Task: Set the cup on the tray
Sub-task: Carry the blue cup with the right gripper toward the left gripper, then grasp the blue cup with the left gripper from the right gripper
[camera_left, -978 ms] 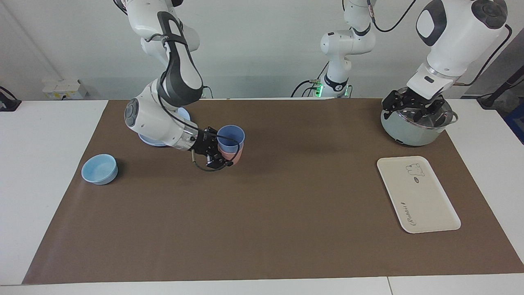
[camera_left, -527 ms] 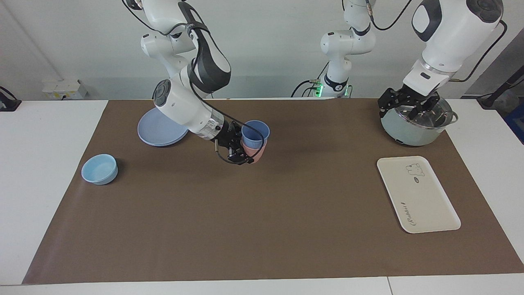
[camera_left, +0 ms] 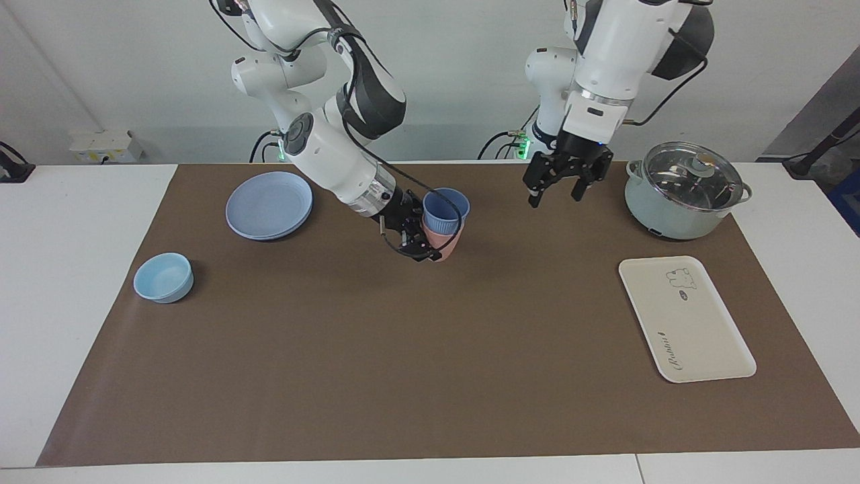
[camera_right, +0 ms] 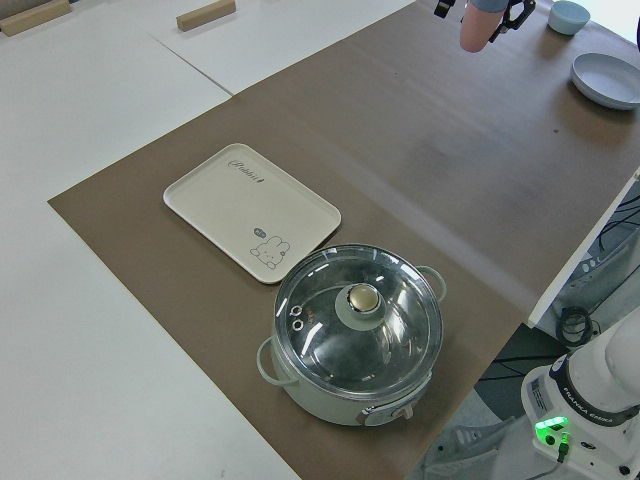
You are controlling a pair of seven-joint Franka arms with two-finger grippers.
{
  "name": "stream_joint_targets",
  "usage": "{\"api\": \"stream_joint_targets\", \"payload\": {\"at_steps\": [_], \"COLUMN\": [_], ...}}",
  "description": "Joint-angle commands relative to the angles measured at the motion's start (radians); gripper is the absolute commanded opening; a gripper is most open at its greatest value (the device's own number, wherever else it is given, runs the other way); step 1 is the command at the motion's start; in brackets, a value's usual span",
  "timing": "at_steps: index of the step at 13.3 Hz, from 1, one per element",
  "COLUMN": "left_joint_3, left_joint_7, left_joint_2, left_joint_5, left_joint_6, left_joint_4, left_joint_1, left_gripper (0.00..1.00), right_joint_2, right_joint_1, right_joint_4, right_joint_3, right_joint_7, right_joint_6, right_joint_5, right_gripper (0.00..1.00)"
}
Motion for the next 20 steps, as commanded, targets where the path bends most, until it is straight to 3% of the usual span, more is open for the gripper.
{"api": "stream_joint_targets", "payload": {"at_steps": [1,3,8,9,10,11,12,20], "left_joint_3": [0.021,0.021,0.023,0.023,0.023,0.021,0.021,0.027], "left_joint_7": [-0.07,-0.098,-0.139,-0.139,-0.147,-0.157,-0.159,-0.161], "left_joint_2": [-0.006,0.008,0.089,0.099,0.111,0.112,0.114,0.151], "left_joint_5": [-0.012,-0.012,0.002,0.005,0.007,0.008,0.01,0.028], "left_joint_6": [0.065,0.09,0.165,0.175,0.183,0.186,0.188,0.007], "left_joint_4": [-0.029,-0.026,-0.005,-0.005,0.001,0.004,0.004,0.156], "left_joint_1": [-0.084,-0.113,-0.173,-0.177,-0.178,-0.18,-0.186,-0.183], "left_gripper": [1.0,0.96,0.66,0.56,0.4,0.15,0.0,0.0], "right_joint_2": [-0.017,-0.017,-0.017,-0.017,-0.017,-0.017,-0.017,-0.021], "right_joint_1": [0.001,0.0,-0.008,-0.008,-0.009,-0.009,-0.009,-0.009], "right_joint_4": [-0.01,-0.01,-0.016,-0.016,-0.016,-0.018,-0.019,-0.022], "right_joint_3": [-0.003,-0.003,-0.004,-0.004,-0.004,-0.004,-0.004,-0.007], "right_joint_7": [0.007,0.004,0.0,-0.002,-0.002,-0.002,-0.002,-0.005], "right_joint_6": [0.013,0.013,0.015,0.015,0.015,0.016,0.021,0.022], "right_joint_5": [0.025,0.025,0.024,0.025,0.024,0.025,0.024,0.024], "right_gripper": [0.0,0.0,0.0,0.0,0.0,0.0,0.0,0.0]}}
